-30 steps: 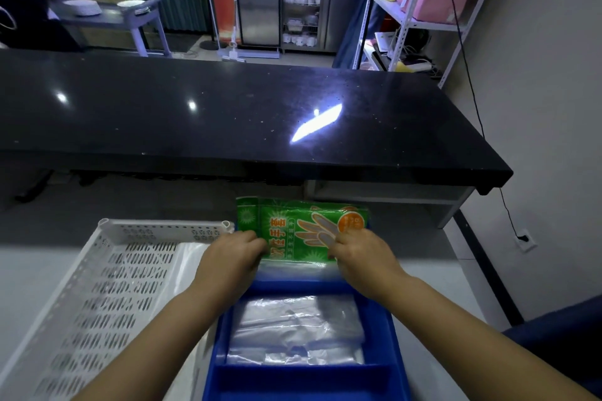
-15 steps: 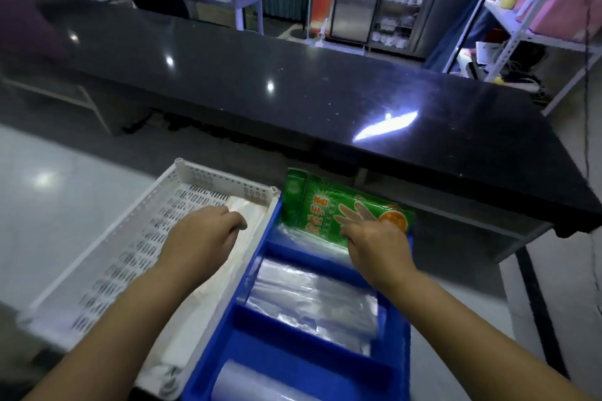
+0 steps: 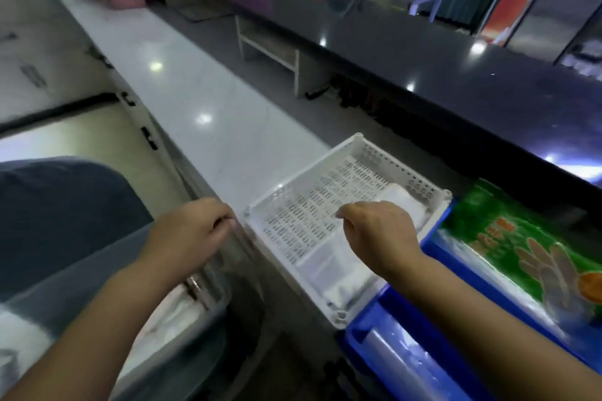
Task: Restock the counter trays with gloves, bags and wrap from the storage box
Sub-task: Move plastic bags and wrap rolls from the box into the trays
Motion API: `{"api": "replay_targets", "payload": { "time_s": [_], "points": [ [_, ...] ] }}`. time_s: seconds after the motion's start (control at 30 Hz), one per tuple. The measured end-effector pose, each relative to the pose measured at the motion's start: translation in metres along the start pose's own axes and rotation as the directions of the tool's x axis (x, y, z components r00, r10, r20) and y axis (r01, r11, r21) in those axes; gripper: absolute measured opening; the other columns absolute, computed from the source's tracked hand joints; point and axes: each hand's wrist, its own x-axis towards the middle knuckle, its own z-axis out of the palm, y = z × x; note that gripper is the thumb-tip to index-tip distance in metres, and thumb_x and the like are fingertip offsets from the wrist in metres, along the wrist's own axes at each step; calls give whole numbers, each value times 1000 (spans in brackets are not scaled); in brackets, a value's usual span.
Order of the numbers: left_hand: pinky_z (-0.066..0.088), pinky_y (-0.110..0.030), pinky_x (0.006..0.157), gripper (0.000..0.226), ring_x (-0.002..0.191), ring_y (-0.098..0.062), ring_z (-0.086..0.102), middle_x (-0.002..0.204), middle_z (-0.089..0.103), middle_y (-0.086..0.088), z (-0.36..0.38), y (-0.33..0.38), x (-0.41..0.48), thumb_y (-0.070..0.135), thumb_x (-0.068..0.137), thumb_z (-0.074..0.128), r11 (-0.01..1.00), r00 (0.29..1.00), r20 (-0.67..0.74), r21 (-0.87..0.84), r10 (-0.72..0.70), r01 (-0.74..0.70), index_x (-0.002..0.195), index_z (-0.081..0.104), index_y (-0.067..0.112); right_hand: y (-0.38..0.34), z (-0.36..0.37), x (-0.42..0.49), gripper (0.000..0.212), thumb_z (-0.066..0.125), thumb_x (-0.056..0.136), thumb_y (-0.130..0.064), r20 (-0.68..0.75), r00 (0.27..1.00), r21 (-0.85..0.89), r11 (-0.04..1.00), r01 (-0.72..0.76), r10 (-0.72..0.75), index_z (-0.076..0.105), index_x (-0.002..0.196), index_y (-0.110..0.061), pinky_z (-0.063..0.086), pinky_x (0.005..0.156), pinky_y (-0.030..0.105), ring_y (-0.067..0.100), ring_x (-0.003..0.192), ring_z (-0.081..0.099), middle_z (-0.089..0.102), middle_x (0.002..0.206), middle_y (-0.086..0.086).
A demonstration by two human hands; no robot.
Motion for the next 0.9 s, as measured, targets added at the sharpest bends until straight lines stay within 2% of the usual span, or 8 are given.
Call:
{"api": "replay_targets", "payload": {
  "time_s": [0.1, 0.17, 0.3, 0.43, 0.53, 0.63, 0.8, 0.9],
  "points": [
    [35, -26, 54, 9, 68, -14, 54, 71, 54, 14, -23, -68, -28, 23, 87, 59, 997, 997, -17, 34, -73, 73, 81, 65, 25, -64, 20, 31, 25, 52, 85, -12, 57, 993, -2, 994, 108, -108, 71, 97, -22, 55, 62, 31, 27, 72, 70, 76, 87, 1],
    [37, -28, 56, 10, 71, -15, 57, 76, 61, 11, -38, -116, -48, 25, 88, 58, 989, 990, -2, 50, -141, 141, 83, 66, 25, -112, 33, 51, 23, 55, 83, -11, 82, 987, 17, 990, 140, -141, 73, 91, -23, 52, 60, 26, 28, 68, 69, 76, 82, 2],
    [36, -28, 59, 11, 82, -16, 61, 91, 69, 6, -58, -217, -90, 26, 88, 57, 955, 955, 16, 22, -297, 296, 87, 68, 25, -205, 70, 83, 17, 54, 83, -20, 174, 972, 117, 984, 137, -156, 70, 88, -24, 56, 59, 40, 32, 72, 68, 74, 85, 3],
    [35, -27, 57, 11, 84, -18, 61, 95, 70, 7, -61, -305, -131, 29, 88, 56, 890, 887, 79, 34, -455, 454, 86, 67, 29, -274, 121, 102, 22, 45, 90, -29, 302, 934, 141, 978, 153, -190, 66, 89, -21, 54, 62, 39, 27, 73, 65, 70, 85, 2],
    [40, -27, 59, 12, 80, -16, 61, 93, 70, 8, -56, -348, -152, 30, 87, 54, 848, 837, 152, 14, -525, 529, 85, 66, 32, -303, 159, 105, 26, 42, 93, -27, 431, 887, 106, 985, 134, -167, 63, 83, -16, 52, 61, 41, 26, 67, 61, 66, 77, 4],
    [43, -26, 58, 12, 75, -14, 60, 91, 70, 9, -45, -375, -164, 30, 87, 55, 831, 819, 188, -19, -543, 555, 85, 66, 33, -315, 188, 100, 26, 42, 94, -27, 548, 824, 72, 989, 126, -145, 64, 90, -16, 53, 66, 39, 24, 71, 62, 68, 83, 4],
    [38, -25, 56, 12, 72, -11, 56, 91, 70, 10, -18, -398, -174, 29, 87, 54, 799, 784, 260, -71, -563, 597, 88, 66, 32, -319, 233, 92, 22, 47, 92, -27, 673, 735, 0, 994, 112, -83, 64, 93, -13, 45, 60, 32, 30, 77, 64, 69, 86, 9],
    [41, -28, 63, 14, 75, -10, 56, 93, 69, 11, -1, -405, -179, 30, 88, 52, 775, 753, 320, -81, -575, 627, 90, 65, 33, -323, 265, 86, 24, 50, 90, -21, 742, 664, 15, 993, 120, -91, 60, 70, -13, 33, 55, 29, 31, 68, 58, 63, 70, 8]
  ]
}}
